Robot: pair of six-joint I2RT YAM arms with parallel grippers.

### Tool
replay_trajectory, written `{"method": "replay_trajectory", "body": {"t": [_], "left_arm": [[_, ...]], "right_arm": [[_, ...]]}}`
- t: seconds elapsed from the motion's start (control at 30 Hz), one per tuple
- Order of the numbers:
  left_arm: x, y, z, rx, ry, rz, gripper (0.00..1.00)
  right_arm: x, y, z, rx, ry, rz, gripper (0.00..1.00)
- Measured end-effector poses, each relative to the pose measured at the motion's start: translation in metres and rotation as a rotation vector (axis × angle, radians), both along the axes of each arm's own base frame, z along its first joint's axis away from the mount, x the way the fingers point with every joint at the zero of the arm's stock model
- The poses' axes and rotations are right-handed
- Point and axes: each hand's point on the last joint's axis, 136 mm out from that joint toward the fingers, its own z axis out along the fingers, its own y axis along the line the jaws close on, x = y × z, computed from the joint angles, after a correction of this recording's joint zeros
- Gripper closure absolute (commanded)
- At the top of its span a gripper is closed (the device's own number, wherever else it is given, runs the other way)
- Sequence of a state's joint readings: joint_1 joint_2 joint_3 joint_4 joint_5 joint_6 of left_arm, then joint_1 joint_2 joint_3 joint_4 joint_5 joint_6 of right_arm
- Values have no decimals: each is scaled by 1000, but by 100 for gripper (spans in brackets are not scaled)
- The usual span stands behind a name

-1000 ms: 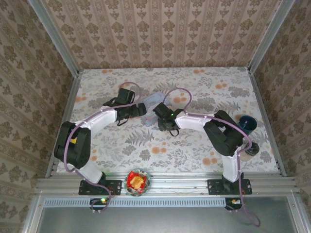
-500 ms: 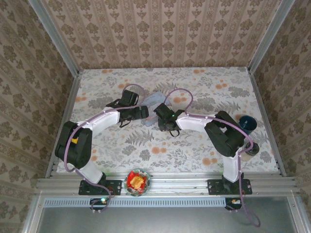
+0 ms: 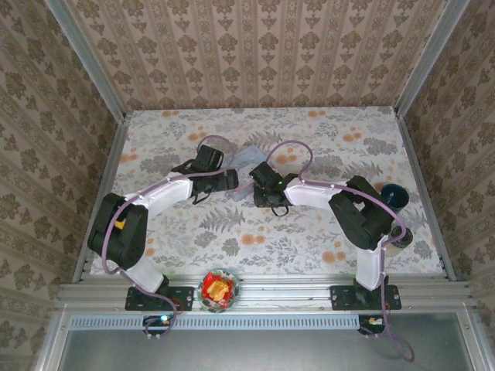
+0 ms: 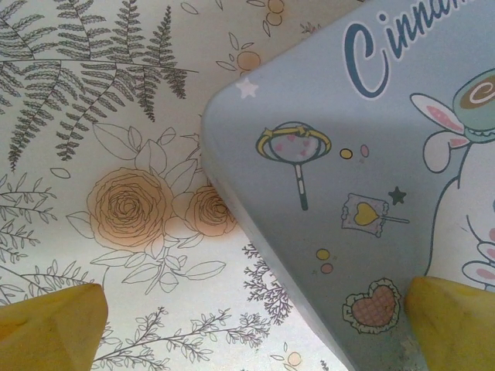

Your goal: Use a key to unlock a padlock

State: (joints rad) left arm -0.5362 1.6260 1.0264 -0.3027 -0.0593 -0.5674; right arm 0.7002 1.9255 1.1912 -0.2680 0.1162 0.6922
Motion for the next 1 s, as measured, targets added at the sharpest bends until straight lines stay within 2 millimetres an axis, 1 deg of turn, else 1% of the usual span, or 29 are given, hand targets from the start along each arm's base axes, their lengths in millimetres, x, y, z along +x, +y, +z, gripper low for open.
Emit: {"method": "replay_trajectory", "body": {"t": [0.5,1.0], "left_arm": [[-1,1,0,6,-17,2,0],[-3,3,0,5,-26,5,0]], "right_arm": [[6,1,2,95,33,-80,95],[16,4,3,159,34,-114,98]]}}
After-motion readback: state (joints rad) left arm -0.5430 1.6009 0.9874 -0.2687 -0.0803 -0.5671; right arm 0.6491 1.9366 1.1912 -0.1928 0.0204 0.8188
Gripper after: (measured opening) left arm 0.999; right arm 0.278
